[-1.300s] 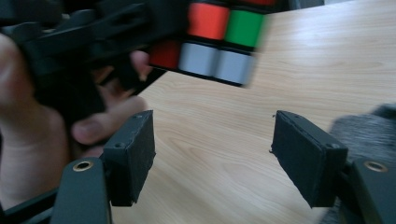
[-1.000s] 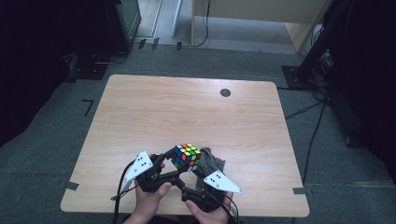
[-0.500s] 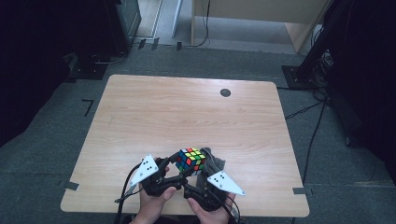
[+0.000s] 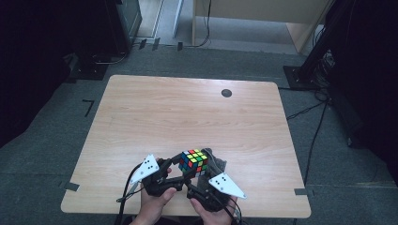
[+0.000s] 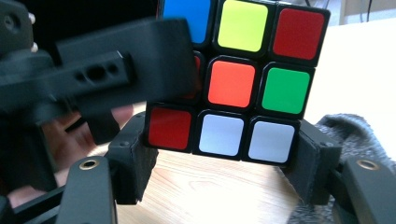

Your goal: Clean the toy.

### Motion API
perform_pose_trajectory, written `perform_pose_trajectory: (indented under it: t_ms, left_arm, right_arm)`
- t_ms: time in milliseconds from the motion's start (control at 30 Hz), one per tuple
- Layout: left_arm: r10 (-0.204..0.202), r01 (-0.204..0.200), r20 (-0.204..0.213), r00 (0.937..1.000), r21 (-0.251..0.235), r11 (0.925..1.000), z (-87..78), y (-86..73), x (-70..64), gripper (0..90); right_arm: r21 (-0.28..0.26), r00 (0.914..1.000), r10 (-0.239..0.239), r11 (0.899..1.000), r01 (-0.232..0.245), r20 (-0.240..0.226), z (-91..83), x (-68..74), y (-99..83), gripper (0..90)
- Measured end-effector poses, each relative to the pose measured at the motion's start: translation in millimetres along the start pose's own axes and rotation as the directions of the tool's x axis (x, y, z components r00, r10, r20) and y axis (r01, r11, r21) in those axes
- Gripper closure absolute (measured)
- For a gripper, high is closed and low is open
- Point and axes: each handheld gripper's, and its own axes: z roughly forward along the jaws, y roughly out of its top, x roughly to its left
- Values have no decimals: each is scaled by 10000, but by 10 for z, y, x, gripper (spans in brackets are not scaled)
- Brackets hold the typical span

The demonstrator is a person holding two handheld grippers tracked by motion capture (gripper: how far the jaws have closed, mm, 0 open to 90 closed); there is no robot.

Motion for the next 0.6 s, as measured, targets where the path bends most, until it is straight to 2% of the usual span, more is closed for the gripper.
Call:
perform_pose_trajectory:
  t_ms: [100, 200, 233, 300, 367, 433, 500, 567, 600]
  left_arm:
    - [28, -26, 63, 10000, -392, 9992, -62, 72, 37, 286]
    - [319, -312, 84, 9995, -700, 9971, -168, 174, 114, 251]
    - [391, -383, 102, 9992, -743, 9965, -196, 201, 142, 235]
    - [521, -498, 279, 9983, -763, 9958, -266, 265, 233, 210]
    - [726, -698, 472, 9962, -590, 9958, -316, 300, 332, 189]
    - [1245, -1234, 474, 9911, -259, 9920, -344, 294, 405, 186]
    - [2233, -2242, 308, 9743, 323, 9740, -340, 254, 438, 186]
    - [3143, -3157, 290, 9489, 870, 9449, -312, 205, 428, 187]
    - [3730, -3734, 266, 9274, 1198, 9199, -292, 170, 408, 187]
  right_arm:
    - [264, 9998, -104, 9996, 99, 172, 7, -14, -7, 339]
    - [452, 9995, -208, 9988, 197, 253, 10, -71, -11, 340]
    - [528, 9986, -431, 9977, 415, 298, 3, -104, 2, 340]
    - [589, 9968, -727, 9958, 706, 334, -29, -165, 39, 340]
    - [658, 9965, -793, 9948, 773, 270, -63, -235, 87, 341]
    - [1016, 9975, -698, 9923, 702, -73, -91, -344, 164, 341]
    - [1425, 9984, -429, 9887, 476, -359, -113, -440, 226, 341]
    - [1695, 9969, -78, 9853, 210, -778, -131, -521, 274, 341]
    - [1836, 9952, 7, 9828, 172, -974, -136, -545, 293, 341]
